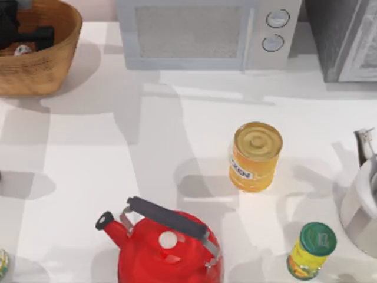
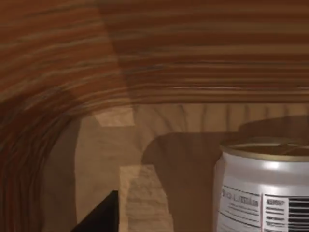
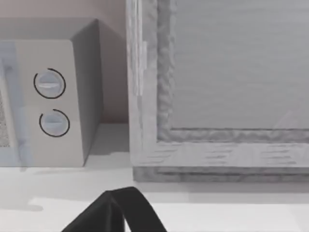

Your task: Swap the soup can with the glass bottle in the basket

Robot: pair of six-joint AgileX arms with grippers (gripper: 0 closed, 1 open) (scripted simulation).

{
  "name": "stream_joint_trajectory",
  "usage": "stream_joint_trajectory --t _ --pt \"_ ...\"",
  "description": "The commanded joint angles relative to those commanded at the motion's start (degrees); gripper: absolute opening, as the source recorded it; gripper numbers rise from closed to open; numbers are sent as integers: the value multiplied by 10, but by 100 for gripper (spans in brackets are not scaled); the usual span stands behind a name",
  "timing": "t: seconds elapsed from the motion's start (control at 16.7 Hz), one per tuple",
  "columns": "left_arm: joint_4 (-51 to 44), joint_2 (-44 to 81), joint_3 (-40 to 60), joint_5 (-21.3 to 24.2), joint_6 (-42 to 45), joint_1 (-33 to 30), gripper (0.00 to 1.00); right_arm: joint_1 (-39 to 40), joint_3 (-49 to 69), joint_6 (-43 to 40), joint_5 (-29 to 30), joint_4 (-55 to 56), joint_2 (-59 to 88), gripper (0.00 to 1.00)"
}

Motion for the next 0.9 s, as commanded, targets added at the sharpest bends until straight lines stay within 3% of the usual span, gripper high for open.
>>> stream_joint_trajectory --t 0.24,0.9 --pt "6 5 -1 0 0 0 100 0 0 0 0 0 0 100" --pt "6 5 -1 0 0 0 17 0 0 0 0 0 0 100"
